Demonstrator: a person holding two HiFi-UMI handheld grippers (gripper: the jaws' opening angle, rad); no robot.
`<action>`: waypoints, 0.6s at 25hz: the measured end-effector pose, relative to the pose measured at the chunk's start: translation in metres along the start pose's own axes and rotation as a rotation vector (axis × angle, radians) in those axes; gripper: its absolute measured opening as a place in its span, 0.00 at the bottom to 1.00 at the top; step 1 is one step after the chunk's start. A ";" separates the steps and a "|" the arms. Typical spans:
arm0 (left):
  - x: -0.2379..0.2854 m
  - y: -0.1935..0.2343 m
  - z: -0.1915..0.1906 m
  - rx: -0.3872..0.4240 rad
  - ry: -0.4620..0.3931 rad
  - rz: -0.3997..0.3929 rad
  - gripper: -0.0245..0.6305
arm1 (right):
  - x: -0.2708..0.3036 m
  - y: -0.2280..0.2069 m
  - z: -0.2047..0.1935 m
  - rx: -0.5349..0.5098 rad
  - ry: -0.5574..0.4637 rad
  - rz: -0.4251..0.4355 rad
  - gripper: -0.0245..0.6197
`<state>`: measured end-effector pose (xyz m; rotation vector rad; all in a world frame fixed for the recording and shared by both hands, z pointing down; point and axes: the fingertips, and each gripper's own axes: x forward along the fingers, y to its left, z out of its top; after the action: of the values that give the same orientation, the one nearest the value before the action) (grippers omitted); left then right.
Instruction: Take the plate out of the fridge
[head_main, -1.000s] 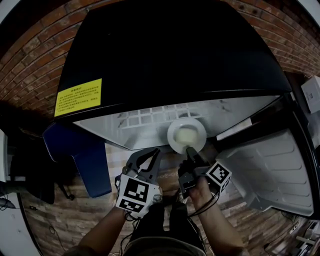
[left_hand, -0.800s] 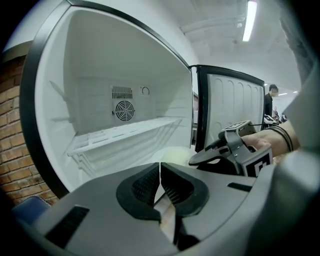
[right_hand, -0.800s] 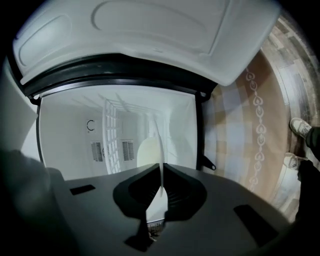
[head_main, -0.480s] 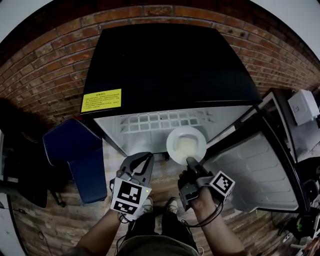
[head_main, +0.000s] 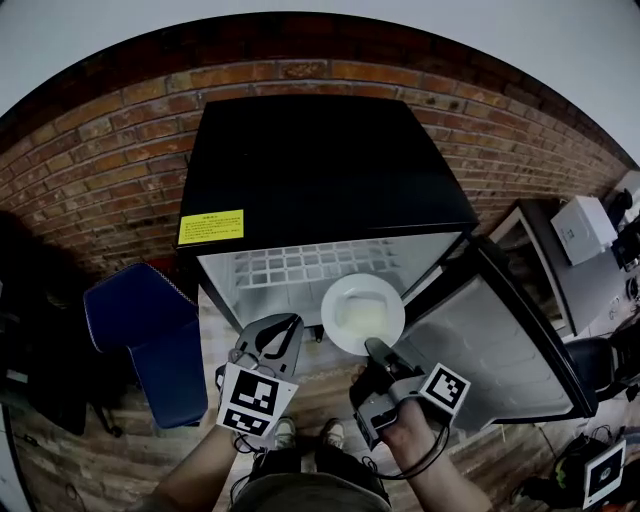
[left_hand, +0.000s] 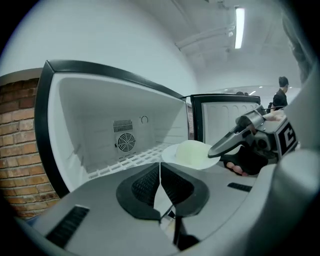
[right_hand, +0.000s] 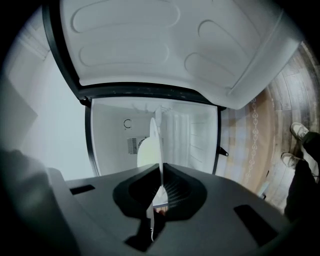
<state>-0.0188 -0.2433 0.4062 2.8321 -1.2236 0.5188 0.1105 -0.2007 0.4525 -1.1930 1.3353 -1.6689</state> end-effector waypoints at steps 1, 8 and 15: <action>-0.001 0.000 0.005 0.004 -0.008 0.001 0.07 | -0.003 0.007 -0.002 0.000 0.004 0.010 0.09; -0.017 0.000 0.040 0.037 -0.061 0.010 0.07 | -0.026 0.051 -0.002 -0.006 0.001 0.098 0.09; -0.038 -0.009 0.067 0.096 -0.103 0.011 0.07 | -0.049 0.073 -0.010 -0.050 0.021 0.123 0.09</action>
<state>-0.0171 -0.2202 0.3328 2.9686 -1.2637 0.4485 0.1152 -0.1706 0.3692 -1.1015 1.4416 -1.5730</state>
